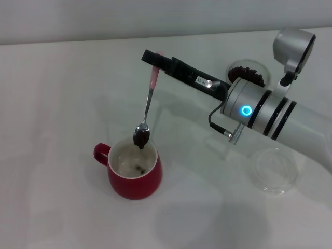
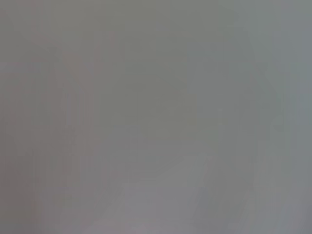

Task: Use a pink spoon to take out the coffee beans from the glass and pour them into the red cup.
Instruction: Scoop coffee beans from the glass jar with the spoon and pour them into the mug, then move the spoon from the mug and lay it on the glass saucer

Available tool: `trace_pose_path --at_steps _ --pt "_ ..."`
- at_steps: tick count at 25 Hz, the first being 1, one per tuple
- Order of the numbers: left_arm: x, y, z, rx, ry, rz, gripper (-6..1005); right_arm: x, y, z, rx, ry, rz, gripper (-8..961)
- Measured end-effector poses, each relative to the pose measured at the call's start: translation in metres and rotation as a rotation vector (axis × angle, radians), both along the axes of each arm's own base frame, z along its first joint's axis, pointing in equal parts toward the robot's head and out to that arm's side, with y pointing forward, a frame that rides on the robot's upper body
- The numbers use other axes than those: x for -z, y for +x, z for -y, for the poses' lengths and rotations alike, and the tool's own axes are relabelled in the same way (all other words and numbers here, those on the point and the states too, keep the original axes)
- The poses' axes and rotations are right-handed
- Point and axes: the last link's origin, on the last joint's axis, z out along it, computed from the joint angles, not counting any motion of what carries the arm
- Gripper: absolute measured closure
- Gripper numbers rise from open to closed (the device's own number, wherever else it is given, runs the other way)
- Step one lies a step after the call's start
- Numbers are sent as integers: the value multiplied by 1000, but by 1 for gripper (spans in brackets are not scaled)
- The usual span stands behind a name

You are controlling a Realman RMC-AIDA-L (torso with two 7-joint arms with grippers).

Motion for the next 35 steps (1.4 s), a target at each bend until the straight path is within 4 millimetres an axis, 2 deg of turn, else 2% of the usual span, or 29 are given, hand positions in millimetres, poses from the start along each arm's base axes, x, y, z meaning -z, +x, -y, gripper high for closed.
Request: trace_pose_path --at_steps 8,18,26,30,35 --pt "-1 -1 0 -3 4 -2 112 1 -3 4 -57 50 37 744" --pt "-3 -1 -1 -4 12 0 111 2 -15 24 -197 155 46 741" --pt "-4 0 -3 5 14 1 110 1 -21 31 -276 228 73 739" --pt "-4 0 -3 5 14 1 111 -5 -24 32 -275 256 34 738" --pt "-4 1 -3 8 15 0 112 -21 -14 26 -238 213 -76 737"
